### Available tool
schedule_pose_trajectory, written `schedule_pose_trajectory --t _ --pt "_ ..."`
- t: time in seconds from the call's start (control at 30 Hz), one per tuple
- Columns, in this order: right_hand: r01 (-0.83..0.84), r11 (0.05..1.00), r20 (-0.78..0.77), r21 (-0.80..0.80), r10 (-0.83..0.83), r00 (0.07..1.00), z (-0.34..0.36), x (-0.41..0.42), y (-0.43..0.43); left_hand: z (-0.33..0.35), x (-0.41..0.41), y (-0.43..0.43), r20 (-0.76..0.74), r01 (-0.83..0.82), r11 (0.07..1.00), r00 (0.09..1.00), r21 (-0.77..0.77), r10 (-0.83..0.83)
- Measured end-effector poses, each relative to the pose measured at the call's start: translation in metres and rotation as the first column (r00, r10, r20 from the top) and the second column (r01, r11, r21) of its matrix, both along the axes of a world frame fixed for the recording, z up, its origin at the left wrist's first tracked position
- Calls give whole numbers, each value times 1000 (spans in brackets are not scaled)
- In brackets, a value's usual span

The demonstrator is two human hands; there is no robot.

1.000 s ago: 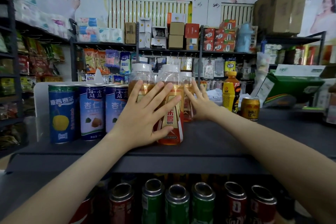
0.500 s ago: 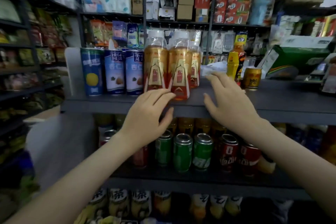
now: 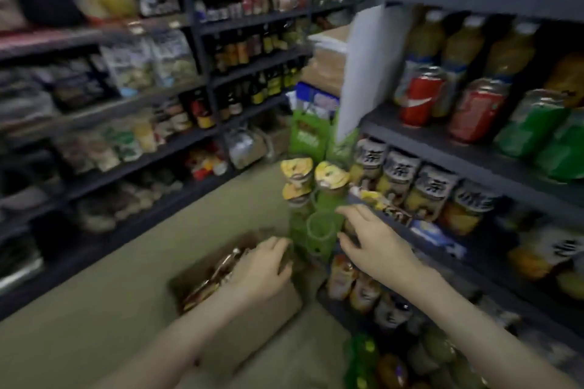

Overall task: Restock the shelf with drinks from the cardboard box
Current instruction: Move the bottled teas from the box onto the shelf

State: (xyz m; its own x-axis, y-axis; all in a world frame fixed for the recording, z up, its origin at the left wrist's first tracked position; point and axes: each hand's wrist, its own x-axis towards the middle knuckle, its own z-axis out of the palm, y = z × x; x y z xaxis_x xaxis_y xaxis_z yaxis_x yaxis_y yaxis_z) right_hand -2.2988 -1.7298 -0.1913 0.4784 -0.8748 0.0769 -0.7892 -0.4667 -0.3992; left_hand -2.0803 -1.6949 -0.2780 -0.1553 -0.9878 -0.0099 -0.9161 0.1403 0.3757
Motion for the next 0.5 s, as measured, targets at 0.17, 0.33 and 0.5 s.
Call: schedule_pose_trajectory --t 0.17,0.33,0.5 --pt "-177 960 50 217 170 984 -60 91 -10 -51 109 51 114 -299 918 954 261 278" --pt "-248 899 2 361 266 964 -125 159 -43 -96 177 73 176 -435 787 900 438 399" --pt "-230 849 -117 476 321 940 -190 224 -105 -150 238 52 124 -475 696 861 538 493"
